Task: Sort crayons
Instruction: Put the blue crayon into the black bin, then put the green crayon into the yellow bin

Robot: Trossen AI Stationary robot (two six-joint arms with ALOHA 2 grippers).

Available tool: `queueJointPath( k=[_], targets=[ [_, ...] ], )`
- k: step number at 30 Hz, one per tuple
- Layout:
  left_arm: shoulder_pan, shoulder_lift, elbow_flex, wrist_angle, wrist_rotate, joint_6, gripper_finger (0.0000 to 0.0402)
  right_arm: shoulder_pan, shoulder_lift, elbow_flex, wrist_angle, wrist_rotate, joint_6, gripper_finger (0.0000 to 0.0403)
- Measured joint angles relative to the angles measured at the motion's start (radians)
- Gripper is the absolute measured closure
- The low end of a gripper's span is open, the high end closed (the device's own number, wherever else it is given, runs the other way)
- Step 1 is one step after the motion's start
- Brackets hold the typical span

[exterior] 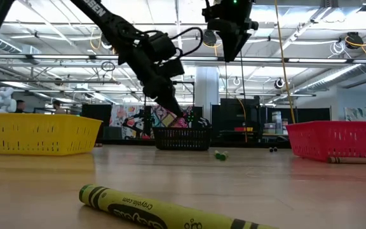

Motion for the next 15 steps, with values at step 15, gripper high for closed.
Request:
queueJointPath(
  k=[15],
  targets=[
    [0.0,0.036,0.0,-0.018,-0.024,-0.027,0.0339,0.0,0.0,0.0,0.001,0.0,0.0,0.03]
  ],
)
